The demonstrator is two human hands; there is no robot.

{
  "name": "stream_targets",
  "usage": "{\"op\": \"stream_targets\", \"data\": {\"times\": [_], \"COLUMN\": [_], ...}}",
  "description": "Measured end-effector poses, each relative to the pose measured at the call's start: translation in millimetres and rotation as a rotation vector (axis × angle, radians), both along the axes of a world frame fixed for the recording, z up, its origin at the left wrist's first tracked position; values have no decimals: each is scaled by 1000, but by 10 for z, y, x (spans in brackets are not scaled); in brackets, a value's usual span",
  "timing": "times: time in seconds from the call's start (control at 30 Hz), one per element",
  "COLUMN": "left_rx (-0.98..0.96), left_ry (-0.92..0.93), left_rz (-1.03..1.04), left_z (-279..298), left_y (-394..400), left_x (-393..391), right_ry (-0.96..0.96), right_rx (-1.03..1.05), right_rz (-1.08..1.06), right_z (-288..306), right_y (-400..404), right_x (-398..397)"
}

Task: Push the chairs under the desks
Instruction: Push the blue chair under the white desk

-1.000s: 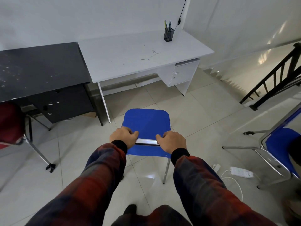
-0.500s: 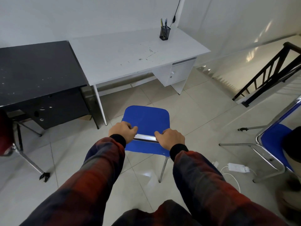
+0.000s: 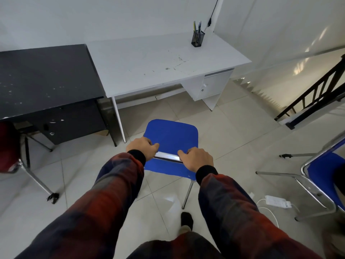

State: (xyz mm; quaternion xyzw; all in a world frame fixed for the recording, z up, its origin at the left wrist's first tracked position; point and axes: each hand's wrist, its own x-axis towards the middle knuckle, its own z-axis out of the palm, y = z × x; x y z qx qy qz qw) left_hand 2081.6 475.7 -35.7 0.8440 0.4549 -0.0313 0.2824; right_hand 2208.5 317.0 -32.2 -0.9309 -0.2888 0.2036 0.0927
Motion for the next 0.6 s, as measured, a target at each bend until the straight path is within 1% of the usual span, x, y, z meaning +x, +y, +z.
{"op": "stream_targets", "data": {"times": [0.1, 0.47, 0.6], "left_rx": [-38, -16, -21], "left_ry": [37, 103, 93], "left_rz": [-5, -8, -6], "left_z": [11, -5, 15], "left_y": [-25, 73, 173], "left_x": [128, 727, 1023], "right_ry": [4, 1, 6], "right_rx": [-8, 11, 26], "right_rz": [24, 65, 66], "right_z": [-17, -24, -39], "right_y": [5, 143, 259], "right_x": [172, 847, 1161]}}
